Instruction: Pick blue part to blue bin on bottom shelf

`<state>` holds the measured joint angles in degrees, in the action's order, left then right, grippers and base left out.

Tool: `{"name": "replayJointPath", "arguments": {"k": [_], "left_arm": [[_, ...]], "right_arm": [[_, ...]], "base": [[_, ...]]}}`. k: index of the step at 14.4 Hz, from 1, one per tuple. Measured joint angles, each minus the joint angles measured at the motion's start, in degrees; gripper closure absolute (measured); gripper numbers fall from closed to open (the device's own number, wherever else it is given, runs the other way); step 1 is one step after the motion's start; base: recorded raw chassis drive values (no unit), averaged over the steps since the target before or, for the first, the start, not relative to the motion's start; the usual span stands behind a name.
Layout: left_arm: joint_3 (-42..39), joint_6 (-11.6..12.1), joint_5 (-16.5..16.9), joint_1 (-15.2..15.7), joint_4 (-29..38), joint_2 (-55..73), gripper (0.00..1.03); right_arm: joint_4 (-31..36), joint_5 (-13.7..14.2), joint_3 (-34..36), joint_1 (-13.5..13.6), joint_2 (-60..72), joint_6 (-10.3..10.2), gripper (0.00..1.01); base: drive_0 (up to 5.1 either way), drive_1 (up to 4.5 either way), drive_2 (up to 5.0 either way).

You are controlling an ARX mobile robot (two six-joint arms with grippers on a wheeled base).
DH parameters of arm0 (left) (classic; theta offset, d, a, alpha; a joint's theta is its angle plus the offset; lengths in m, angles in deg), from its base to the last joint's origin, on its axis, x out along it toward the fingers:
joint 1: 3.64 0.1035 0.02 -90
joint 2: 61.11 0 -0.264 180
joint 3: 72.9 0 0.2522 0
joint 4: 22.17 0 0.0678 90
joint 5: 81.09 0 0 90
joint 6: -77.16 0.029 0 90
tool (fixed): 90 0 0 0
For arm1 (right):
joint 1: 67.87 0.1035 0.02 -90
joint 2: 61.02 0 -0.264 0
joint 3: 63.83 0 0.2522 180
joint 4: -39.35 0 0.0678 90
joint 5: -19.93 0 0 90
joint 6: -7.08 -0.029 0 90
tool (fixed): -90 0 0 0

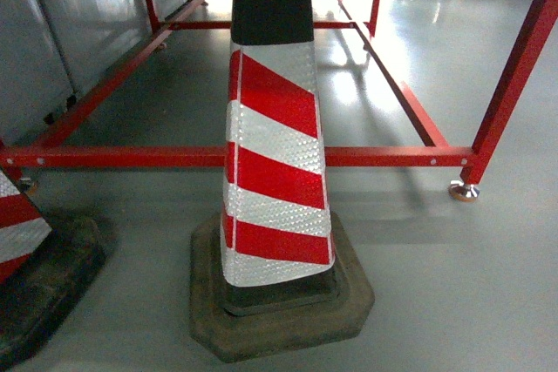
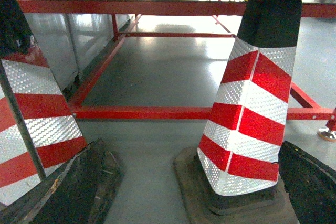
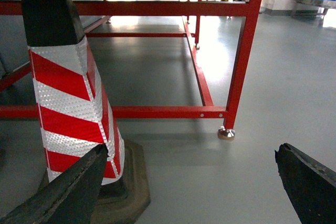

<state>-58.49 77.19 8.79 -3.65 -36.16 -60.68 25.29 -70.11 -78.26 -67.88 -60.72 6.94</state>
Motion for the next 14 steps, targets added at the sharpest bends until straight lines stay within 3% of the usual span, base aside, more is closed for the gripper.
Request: {"name": "replayJointPath", "arguments": {"k": [14], "left_arm": [[0.0, 0.0, 0.0, 0.0, 0.0, 0.0, 0.05]], "right_arm": [[0.0, 0.0, 0.0, 0.0, 0.0, 0.0, 0.03]], "base": [[0.0, 0.0, 0.0]]}}
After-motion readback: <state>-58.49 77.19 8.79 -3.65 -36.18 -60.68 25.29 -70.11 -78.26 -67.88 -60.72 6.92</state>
